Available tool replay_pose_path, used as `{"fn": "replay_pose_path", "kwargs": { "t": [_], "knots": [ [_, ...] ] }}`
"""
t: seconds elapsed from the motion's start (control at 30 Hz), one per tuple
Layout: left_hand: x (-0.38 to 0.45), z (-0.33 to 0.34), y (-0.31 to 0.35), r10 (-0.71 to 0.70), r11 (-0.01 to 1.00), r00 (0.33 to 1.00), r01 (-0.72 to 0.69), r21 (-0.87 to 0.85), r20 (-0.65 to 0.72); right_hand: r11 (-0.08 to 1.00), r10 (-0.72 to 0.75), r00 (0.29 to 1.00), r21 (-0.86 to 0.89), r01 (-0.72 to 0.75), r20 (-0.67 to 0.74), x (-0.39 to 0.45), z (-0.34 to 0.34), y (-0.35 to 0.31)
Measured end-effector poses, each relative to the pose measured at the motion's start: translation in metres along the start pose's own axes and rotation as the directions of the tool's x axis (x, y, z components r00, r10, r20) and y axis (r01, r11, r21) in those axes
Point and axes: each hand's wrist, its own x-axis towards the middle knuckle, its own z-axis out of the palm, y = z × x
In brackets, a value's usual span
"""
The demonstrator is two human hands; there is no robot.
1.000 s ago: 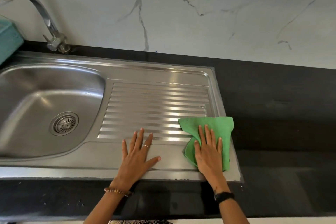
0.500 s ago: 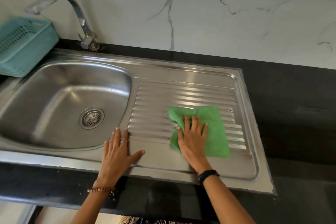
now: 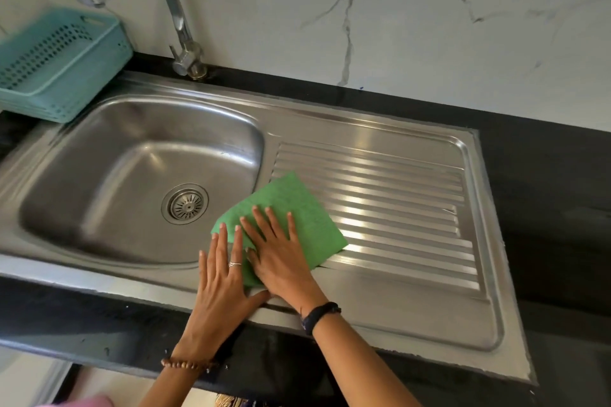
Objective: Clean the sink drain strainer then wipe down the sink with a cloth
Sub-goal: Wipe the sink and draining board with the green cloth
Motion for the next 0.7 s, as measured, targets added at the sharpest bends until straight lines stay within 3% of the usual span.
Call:
{"fn": "replay_pose_path", "kwargs": {
  "t": [0.2,0.43,0.63,0.7],
  "knots": [
    [0.007,0.017,0.044,0.102,0.992,0.986,-0.112,0.064,0.133,0.975,0.221,0.973,0.014,-0.221,-0.067,-0.077,-0.009,0.074],
    [-0.006,0.055,0.104,0.237,0.957,0.936,-0.271,0.105,0.26,0.808,0.589,0.802,0.078,-0.584,-0.104,-0.175,-0.04,0.182],
    [-0.012,0.044,0.088,0.207,0.964,0.959,-0.234,0.128,0.195,0.699,0.715,0.691,0.106,-0.707,-0.109,-0.188,-0.035,0.163],
    [-0.013,0.035,0.076,0.166,0.972,0.971,-0.191,0.137,0.174,0.696,0.717,0.692,0.133,-0.706,-0.082,-0.179,-0.031,0.146]
  ]
}}
